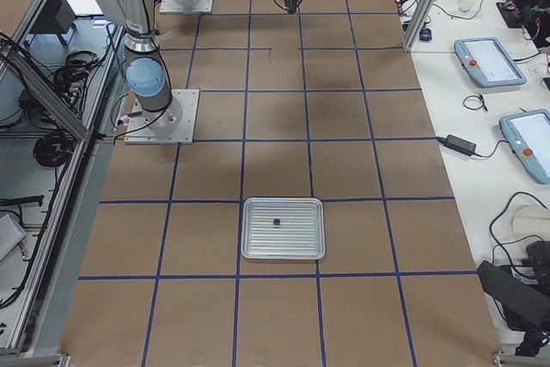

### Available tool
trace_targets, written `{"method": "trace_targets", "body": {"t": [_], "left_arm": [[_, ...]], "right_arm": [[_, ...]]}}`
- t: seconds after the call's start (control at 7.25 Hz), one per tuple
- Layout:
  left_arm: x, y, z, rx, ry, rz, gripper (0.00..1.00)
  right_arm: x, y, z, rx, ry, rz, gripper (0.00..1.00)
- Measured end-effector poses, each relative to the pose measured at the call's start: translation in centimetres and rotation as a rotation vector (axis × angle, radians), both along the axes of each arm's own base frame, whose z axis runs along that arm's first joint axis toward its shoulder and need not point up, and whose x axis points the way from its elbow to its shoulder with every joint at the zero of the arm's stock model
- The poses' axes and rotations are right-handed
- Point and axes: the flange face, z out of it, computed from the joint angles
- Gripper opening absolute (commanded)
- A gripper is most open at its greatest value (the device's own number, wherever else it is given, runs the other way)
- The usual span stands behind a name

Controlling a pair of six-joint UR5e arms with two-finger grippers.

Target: Place bearing gear from tray to pile

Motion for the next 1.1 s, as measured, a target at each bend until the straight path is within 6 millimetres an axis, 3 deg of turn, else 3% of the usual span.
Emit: {"method": "trace_targets", "body": {"t": [0.28,0.55,0.83,1.1], "left_arm": [[0.1,0.0,0.0,-0.001,0.001,0.002,1.00],[0.1,-0.1,-0.3,0.005,0.004,0.007,1.00],[0.0,-0.1,-0.3,0.010,0.007,0.014,1.00],[-0.7,0.0,-1.1,0.030,0.013,0.023,1.00]], "right_arm": [[0.2,-0.1,-0.3,0.007,-0.019,-0.004,1.00],[-1.5,-1.0,1.0,-0.006,-0.029,-0.012,1.00],[-7.5,-2.3,4.3,0.004,-0.025,0.037,1.00],[-17.8,-3.5,8.0,0.029,0.017,0.171,0.96]]}}
